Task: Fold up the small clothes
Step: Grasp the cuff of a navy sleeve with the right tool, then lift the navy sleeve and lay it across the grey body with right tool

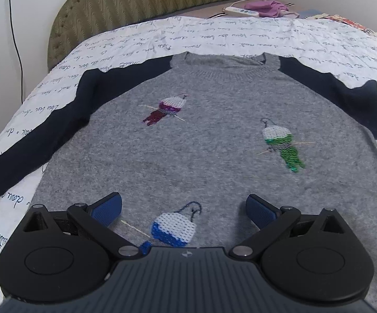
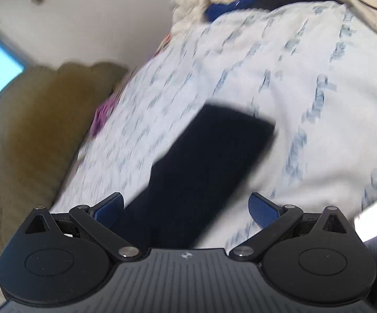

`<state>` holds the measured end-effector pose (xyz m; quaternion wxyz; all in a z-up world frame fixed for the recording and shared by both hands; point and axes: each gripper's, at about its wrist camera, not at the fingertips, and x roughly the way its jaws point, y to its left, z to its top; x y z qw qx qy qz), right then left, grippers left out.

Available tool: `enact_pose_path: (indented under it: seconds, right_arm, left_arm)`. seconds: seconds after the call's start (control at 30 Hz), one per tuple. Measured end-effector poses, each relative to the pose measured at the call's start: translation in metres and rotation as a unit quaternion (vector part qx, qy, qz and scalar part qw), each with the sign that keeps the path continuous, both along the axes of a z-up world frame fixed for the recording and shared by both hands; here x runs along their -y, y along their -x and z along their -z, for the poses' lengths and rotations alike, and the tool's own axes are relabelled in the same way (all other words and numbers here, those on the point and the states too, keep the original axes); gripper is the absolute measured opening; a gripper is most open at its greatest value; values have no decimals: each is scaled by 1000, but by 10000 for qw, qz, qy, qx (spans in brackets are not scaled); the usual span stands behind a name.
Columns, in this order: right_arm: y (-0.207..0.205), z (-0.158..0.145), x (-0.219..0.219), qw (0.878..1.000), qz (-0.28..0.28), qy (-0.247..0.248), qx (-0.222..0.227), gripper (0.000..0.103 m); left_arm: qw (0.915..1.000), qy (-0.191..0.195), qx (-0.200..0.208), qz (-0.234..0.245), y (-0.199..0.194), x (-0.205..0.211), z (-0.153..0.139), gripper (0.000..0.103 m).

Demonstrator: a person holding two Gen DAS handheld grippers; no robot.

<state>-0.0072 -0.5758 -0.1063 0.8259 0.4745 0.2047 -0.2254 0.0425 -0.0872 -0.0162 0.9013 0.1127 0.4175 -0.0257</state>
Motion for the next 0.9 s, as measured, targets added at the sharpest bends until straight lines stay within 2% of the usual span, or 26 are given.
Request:
enact_pose_path:
  seconds: [0.03,0.07,0.1,0.13,0.2,0.23,0.3,0.4,0.6,0.73,0.9]
  right_arm:
    - [-4,0,3,9999,84,75,8,99]
    - [-9,1,8,9998,164,84,6,92]
    - [-13,4,13,9997,255,43,-13,79]
    - [-15,6,19,9994,357,-5,-50,71]
    - [-18,9,27,9988,471,-51,-150,40]
    - [-20,10,29,9987,472,-61,-153,34]
    - [-22,11,31,9988,460,-39,-185,13]
    - [-18,4,32,9985,485,114,-215,8]
    - [-9,-32,26,9929,645,960,-285,8]
    - [-25,-65,-20,9808,125,1922,-313,8]
    - [-48,-96,-96,9570,-663,2820,-180,8]
  left_arm:
    - [10000,2,-6,-22,-2,-1,0,103]
    - [10000,5,-9,-38,-3,-3,0,103]
    - [10000,4,-8,-50,-4,-4,-1,103]
    - [10000,-4,-8,-60,-5,-5,-1,103]
    - [10000,-20,-6,-72,-6,-6,-1,103]
    - [10000,-26,-5,-74,-6,-6,0,103]
    - [10000,-35,-11,-70,-8,-7,0,103]
    - [10000,-18,-22,-71,-10,-9,0,103]
    - [9999,-13,47,-87,-10,-17,-1,103]
    - [9999,17,33,-163,-14,-25,0,103]
    - [9997,36,78,-226,-15,-37,-2,103]
